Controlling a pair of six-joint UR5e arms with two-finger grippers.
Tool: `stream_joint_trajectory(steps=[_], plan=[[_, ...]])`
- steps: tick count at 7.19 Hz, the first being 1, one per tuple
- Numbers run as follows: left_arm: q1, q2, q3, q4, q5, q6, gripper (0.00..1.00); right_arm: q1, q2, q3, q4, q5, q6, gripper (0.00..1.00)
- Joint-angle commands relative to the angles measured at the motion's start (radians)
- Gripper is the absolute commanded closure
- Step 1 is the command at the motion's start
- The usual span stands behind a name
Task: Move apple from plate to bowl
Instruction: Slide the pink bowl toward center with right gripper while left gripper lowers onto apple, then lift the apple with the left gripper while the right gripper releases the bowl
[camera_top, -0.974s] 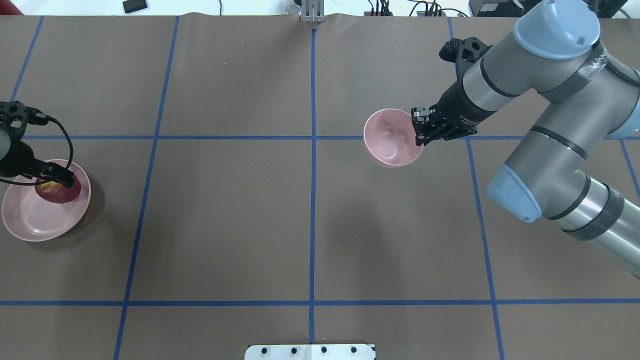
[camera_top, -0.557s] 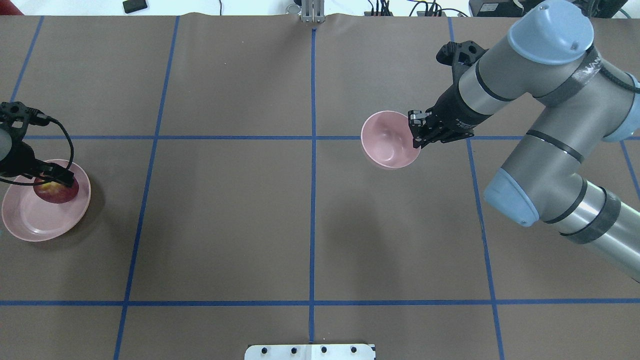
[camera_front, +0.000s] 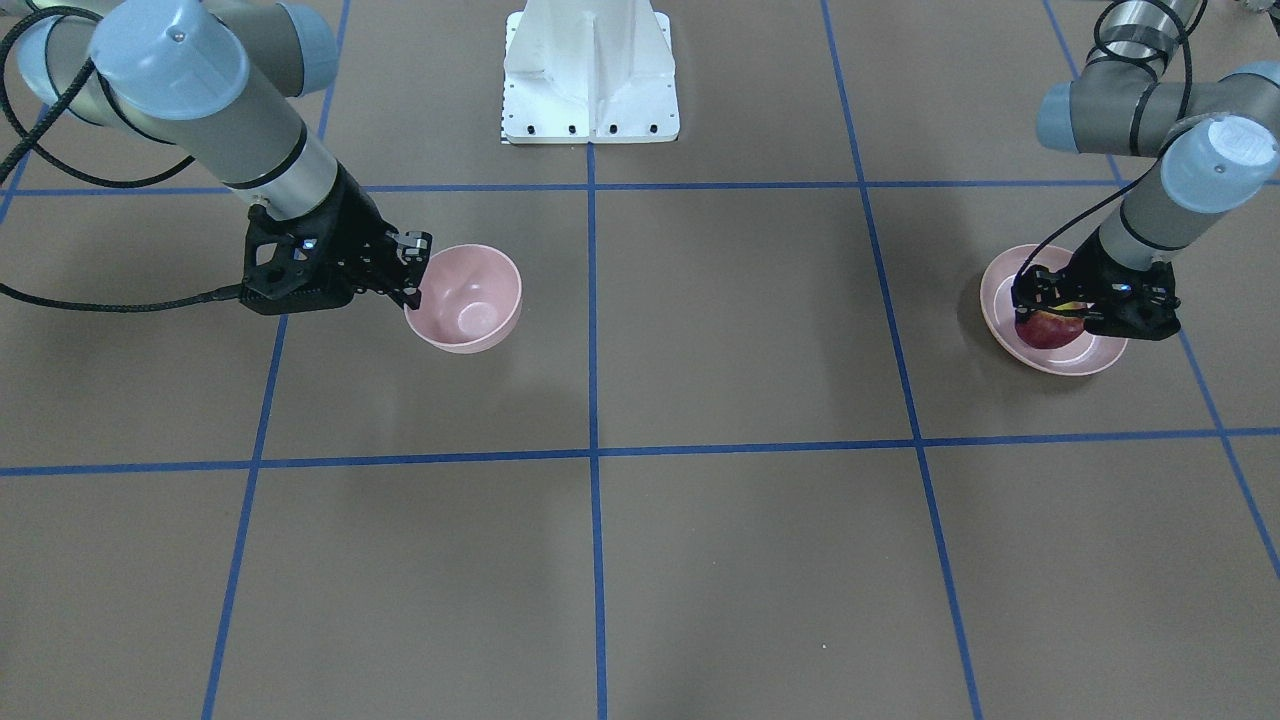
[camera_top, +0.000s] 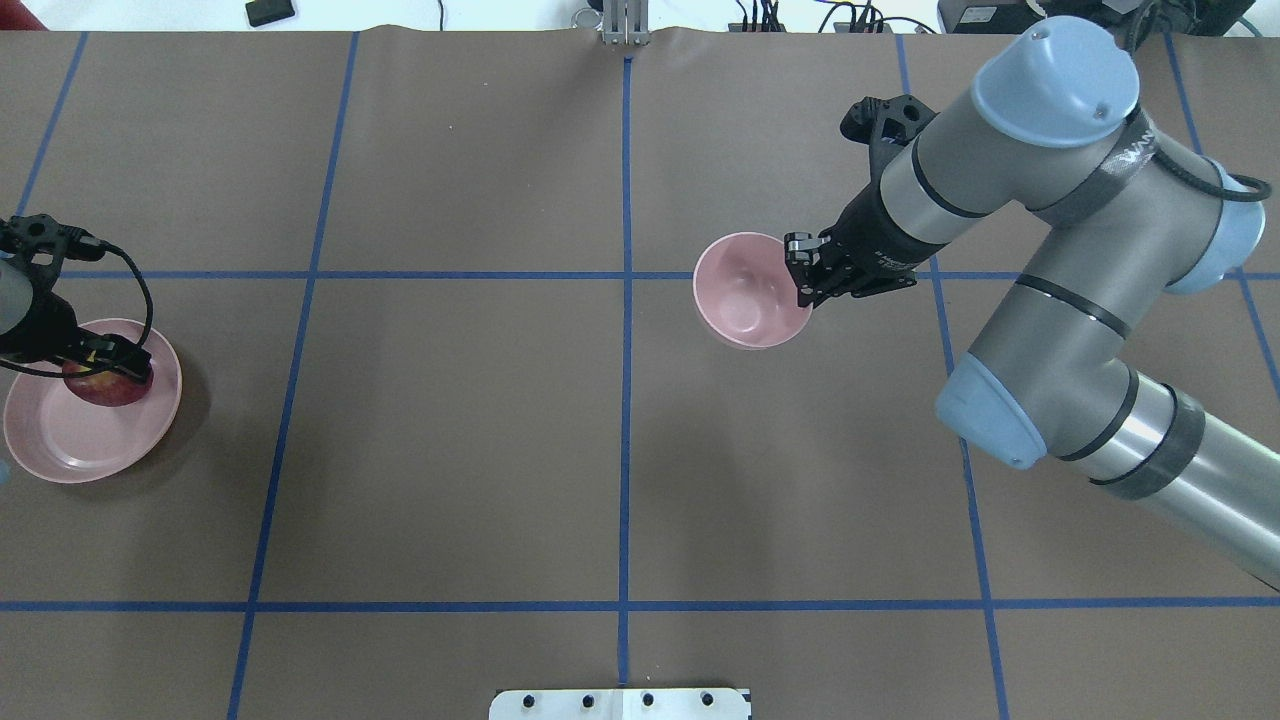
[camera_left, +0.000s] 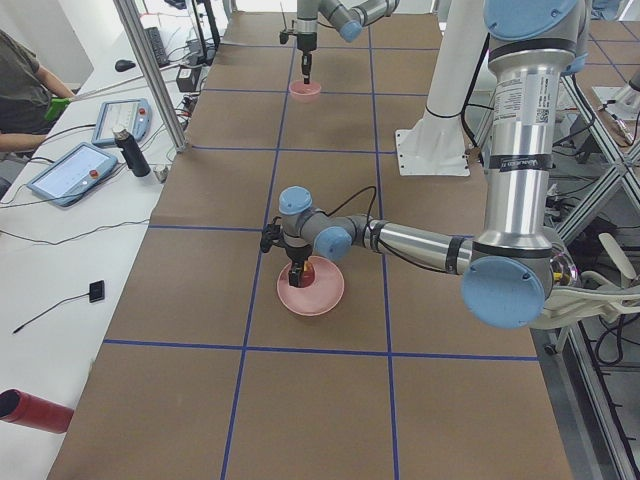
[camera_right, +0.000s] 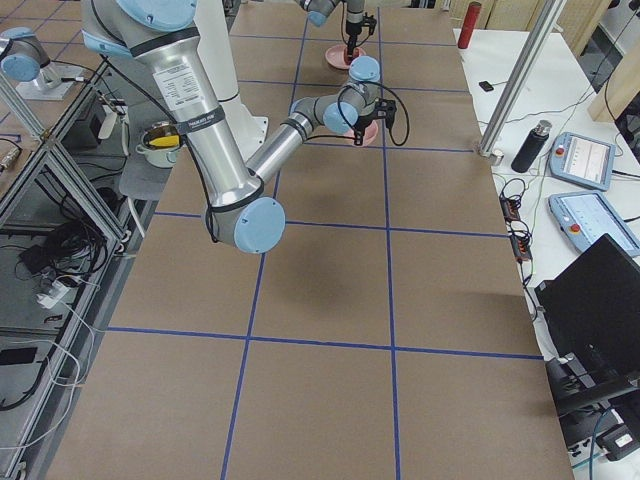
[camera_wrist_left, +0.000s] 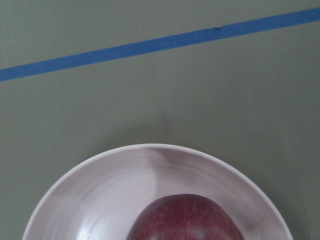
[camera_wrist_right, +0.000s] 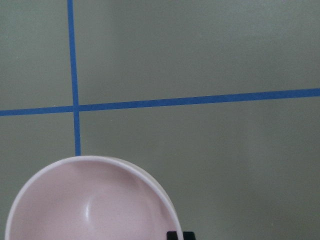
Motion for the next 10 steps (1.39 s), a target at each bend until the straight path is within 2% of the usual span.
stream_joint_trajectory(steps=[1,2,3,4,6,9,10], plan=[[0.002,-0.004,-0.010,0.004,-0.024,-0.022,1.00,-0.087,0.115,-0.075,-0.001,-0.093,0.124,1.00],[0.000,-0.027,-0.016,0.012,-0.125,-0.023,1.00,-0.124,0.155,-0.109,0.000,-0.136,0.158,1.00],[-0.013,-0.027,-0.058,0.026,-0.168,-0.025,1.00,-0.145,0.213,-0.176,0.003,-0.153,0.208,1.00],[-0.019,-0.058,-0.108,0.115,-0.169,-0.035,1.00,-0.161,0.244,-0.237,0.011,-0.188,0.213,1.00],[-0.018,-0.281,-0.110,0.281,-0.164,-0.200,1.00,-0.176,0.240,-0.279,0.016,-0.205,0.206,1.00],[0.063,-0.494,-0.067,0.323,-0.162,-0.423,1.00,-0.188,0.237,-0.313,0.040,-0.223,0.206,1.00],[0.098,-0.563,-0.034,0.322,-0.159,-0.505,1.00,-0.191,0.235,-0.334,0.066,-0.223,0.206,0.88]])
